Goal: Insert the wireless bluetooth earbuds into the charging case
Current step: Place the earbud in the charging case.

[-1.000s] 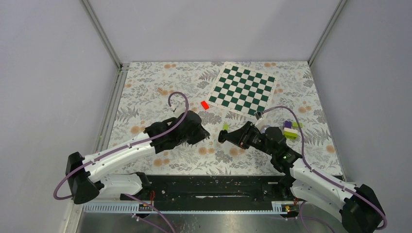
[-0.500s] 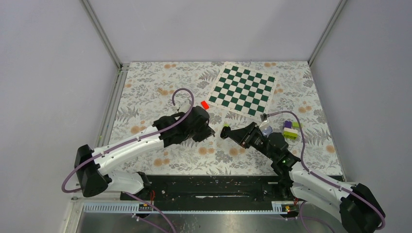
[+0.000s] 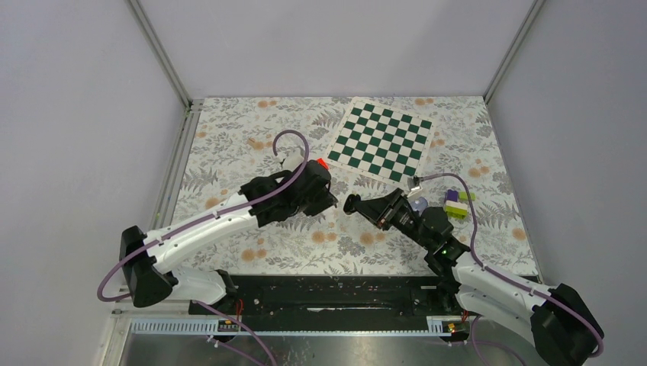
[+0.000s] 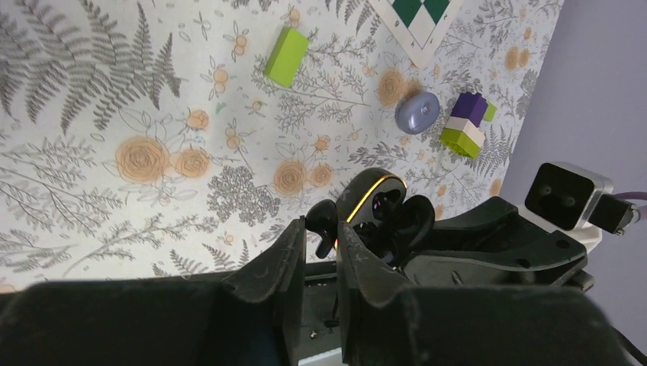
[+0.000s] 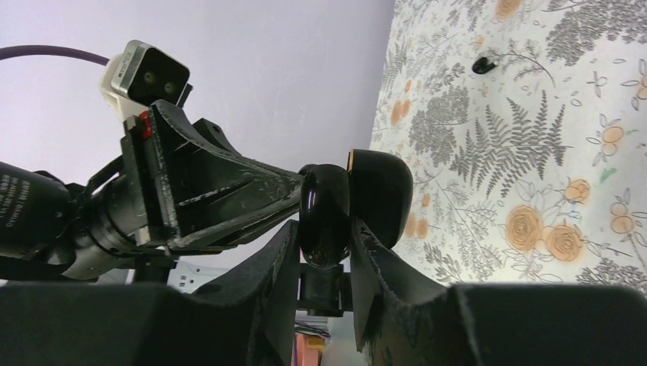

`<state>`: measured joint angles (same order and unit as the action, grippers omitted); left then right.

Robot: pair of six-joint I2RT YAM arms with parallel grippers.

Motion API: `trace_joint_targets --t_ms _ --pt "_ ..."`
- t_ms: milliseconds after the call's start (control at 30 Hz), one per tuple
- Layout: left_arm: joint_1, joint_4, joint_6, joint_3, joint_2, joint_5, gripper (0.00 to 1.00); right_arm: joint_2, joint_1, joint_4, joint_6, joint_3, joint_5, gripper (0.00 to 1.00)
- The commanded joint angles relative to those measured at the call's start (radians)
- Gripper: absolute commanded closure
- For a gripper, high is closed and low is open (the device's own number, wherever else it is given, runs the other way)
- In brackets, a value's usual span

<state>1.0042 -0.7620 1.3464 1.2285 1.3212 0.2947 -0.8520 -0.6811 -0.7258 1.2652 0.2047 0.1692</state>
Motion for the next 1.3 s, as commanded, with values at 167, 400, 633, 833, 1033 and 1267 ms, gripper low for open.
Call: trace_joint_targets --t_ms 167,400,633,833,1033,1267 --pt "0.007 0.324 -0.283 -0.144 -0.192 0.013 1.0 0.022 0.005 -0.065 -0.061 0.057 0.125 1.0" --pt "0.007 0.672 -0.452 -0.407 -0.373 -0.113 1.0 -0.044 0.005 -0.228 -0.068 0.03 0.27 1.0" --pt "0.011 0.806 -0.541 -0.489 -0.417 -0.246 1.0 -0.127 0.005 -0.348 -0.07 0.032 0.366 1.0" --pt "0.011 0.819 -0.575 -0.507 -0.463 -0.238 1.0 -0.182 0.008 -0.42 -0.03 0.013 0.357 1.0" --pt "0.011 0.818 -0.595 -0.519 -0.481 -0.266 1.0 -0.237 0.015 -0.482 0.04 -0.001 0.321 1.0" --pt "0.013 0.825 -0.623 -0.537 -0.462 -0.318 1.0 -0.341 0.022 -0.635 0.172 -0.03 0.276 1.0"
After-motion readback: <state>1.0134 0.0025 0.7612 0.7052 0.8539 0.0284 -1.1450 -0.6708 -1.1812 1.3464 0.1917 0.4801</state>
